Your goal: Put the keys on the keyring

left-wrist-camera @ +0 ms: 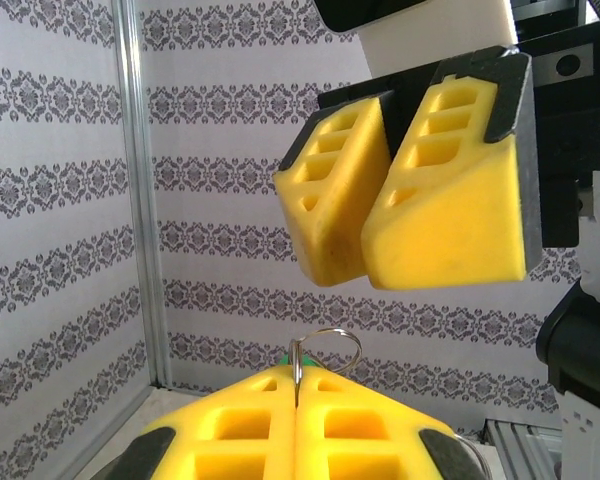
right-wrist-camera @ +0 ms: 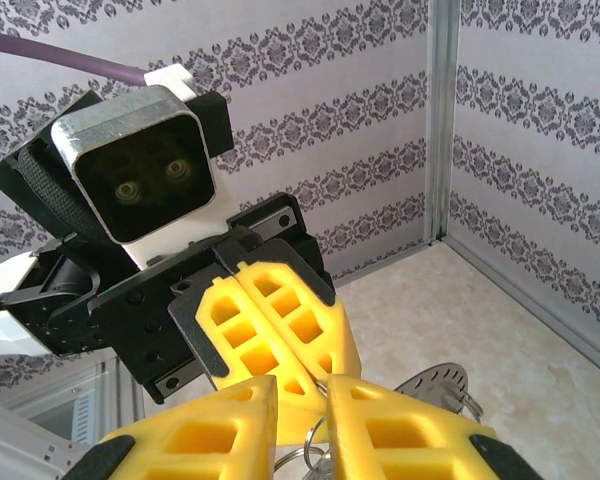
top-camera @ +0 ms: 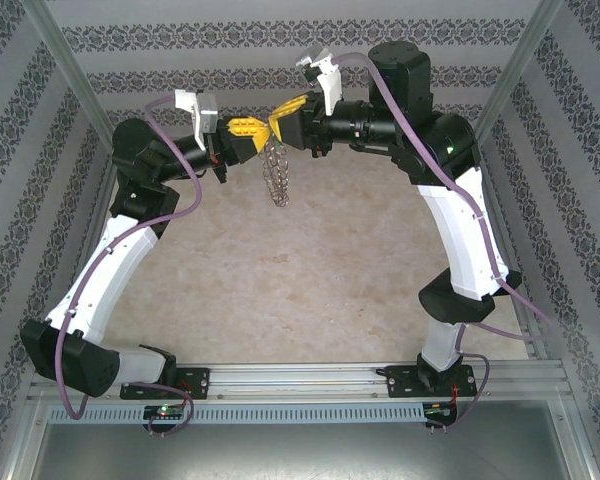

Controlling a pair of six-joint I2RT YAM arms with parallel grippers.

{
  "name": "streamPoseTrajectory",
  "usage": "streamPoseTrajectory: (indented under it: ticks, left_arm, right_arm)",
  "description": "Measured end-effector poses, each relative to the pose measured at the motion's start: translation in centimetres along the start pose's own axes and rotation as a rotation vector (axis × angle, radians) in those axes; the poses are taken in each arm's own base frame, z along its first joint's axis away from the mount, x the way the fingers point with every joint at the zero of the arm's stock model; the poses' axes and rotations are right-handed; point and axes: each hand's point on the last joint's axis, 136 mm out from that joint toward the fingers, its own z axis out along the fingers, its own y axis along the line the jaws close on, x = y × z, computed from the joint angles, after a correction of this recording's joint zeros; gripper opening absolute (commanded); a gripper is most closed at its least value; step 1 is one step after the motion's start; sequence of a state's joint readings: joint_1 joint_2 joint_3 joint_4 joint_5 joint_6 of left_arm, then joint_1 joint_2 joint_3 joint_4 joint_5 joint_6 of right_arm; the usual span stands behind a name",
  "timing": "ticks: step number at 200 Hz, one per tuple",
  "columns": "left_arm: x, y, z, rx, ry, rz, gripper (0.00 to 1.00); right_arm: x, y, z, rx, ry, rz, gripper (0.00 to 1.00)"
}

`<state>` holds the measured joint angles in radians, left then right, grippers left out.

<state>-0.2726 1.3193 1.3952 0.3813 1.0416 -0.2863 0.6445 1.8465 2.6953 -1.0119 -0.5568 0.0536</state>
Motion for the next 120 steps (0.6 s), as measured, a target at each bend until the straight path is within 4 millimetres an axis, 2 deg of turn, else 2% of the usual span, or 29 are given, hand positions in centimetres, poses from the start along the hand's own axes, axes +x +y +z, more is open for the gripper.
streamPoseTrajectory:
  ticks: [45,107,120]
  left_arm:
    - [0.3,0.0,-0.1,-0.008,0.014,0.004,0.00]
    - [0.5,0.0,-0.2,-0.012,0.022,0.010,0.00]
    - [0.6,0.0,-0.2,-0.013,0.026,0.008,0.00]
  right_arm:
    - [1.2,-0.4,0.0,0.019,0.047,0.030,0.19]
    - [2.4,0.2,1.0,-0.036,0.089,0.069,0.19]
    - [2.6,0.1,1.2,-0.036,0.095,0.078,0.16]
